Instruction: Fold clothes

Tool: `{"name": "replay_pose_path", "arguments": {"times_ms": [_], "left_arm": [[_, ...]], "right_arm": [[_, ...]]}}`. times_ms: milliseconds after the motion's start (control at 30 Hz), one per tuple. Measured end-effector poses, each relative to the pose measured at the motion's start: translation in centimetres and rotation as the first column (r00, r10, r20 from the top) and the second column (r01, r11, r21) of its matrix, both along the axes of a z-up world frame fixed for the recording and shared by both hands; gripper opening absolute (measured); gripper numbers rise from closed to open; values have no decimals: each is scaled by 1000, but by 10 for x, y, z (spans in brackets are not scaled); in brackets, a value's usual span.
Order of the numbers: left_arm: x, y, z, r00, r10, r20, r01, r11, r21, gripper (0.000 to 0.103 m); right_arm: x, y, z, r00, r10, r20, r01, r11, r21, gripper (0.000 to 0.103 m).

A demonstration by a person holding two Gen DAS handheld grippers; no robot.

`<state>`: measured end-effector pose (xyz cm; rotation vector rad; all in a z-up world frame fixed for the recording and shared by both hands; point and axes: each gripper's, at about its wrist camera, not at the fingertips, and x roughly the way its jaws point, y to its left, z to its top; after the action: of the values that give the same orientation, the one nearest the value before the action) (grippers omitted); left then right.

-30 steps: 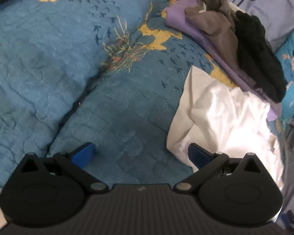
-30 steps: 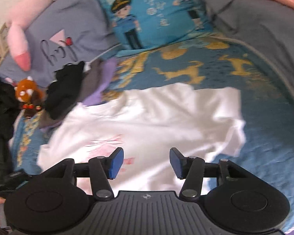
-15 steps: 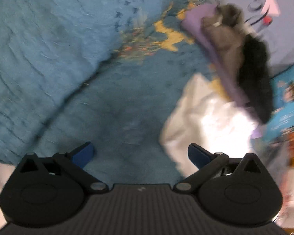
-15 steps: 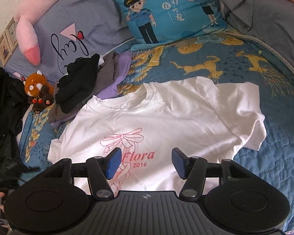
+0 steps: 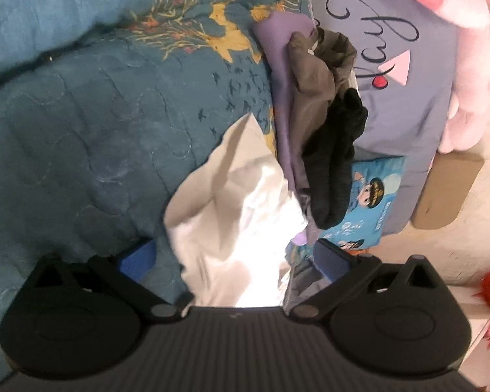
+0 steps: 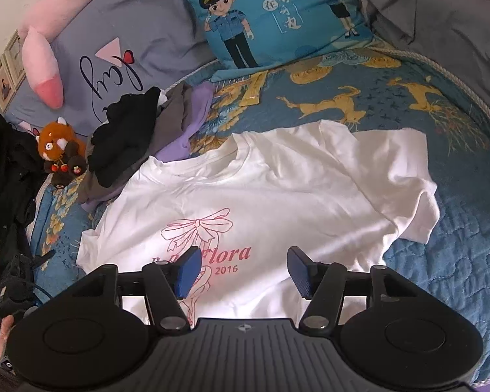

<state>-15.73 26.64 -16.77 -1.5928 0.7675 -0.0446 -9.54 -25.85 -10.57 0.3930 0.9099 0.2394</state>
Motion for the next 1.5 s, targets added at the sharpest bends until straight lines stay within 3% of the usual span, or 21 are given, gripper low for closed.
{"name": "replay_pose_path", "arguments": {"times_ms": [67,167,200,233,267,333,433,500,567,667,767,833,933,967,1000,1133,1267,1367,1400,1433,1500], "left_arm": [[4,0,-7,998,39,48,-37,999,-35,100],[15,1,-19,991,80,105,-71,994,-87,75],[21,2,-26,991,78,110,-67,993,-96,57],[27,0,-28,994,54,98,-45,995,-87,32],[31,-4,-29,997,24,75,-19,998,-64,20],[36,-11,-26,999,-30,29,30,1000,2,10],[37,-18,-5,999,-52,3,51,989,140,7],[36,-21,15,998,-57,-13,58,967,250,7],[34,-25,41,997,-63,-37,73,916,394,6],[22,-28,78,995,-61,-75,93,817,570,6],[11,-31,109,989,-56,-133,136,673,727,6],[12,-33,116,985,-90,-148,171,630,757,6],[19,-33,110,971,-119,-206,235,611,756,6],[16,-32,106,968,-124,-217,247,612,751,6],[15,-31,100,967,-131,-217,250,632,734,11],[11,-30,82,973,-133,-188,225,726,649,46],[9,-27,67,982,-113,-149,176,827,534,51],[15,-30,55,980,-98,-175,174,849,499,39],[18,-30,51,980,-89,-181,168,856,488,14],[18,-30,47,981,-74,-181,152,870,469,3],[18,-31,43,982,-44,-182,123,885,450,3]], "right_arm": [[0,3,-1,1000,7,-1,-7,1000,1,58],[1,7,-1,1000,19,0,-19,1000,2,58],[1,8,-1,1000,22,0,-22,1000,3,58],[1,9,-1,1000,24,0,-24,1000,4,58],[1,9,-2,1000,23,-1,-23,1000,5,58],[1,10,-2,1000,22,-3,-22,1000,7,58],[0,10,-3,1000,21,-5,-21,1000,8,58],[-2,10,-2,1000,23,-3,-23,1000,7,58],[-4,9,-2,1000,23,-2,-23,1000,6,58],[-8,8,-2,1000,20,-1,-20,1000,8,58],[-10,10,-4,1000,23,-8,-23,1000,5,58],[-12,13,-5,999,31,-8,-32,999,-5,58],[-14,17,-8,999,41,-19,-41,999,5,58],[-15,18,-9,999,42,-20,-42,999,13,58],[-15,19,-9,999,45,-20,-44,999,14,58],[-14,20,-10,999,49,-23,-49,999,6,59],[-13,19,-10,999,39,-27,-39,999,4,59],[-13,18,-11,999,35,-30,-35,999,6,59],[-13,18,-11,999,35,-30,-35,999,6,59],[-13,18,-11,999,36,-30,-36,999,5,59],[-14,19,-11,999,38,-30,-38,999,4,59]]}}
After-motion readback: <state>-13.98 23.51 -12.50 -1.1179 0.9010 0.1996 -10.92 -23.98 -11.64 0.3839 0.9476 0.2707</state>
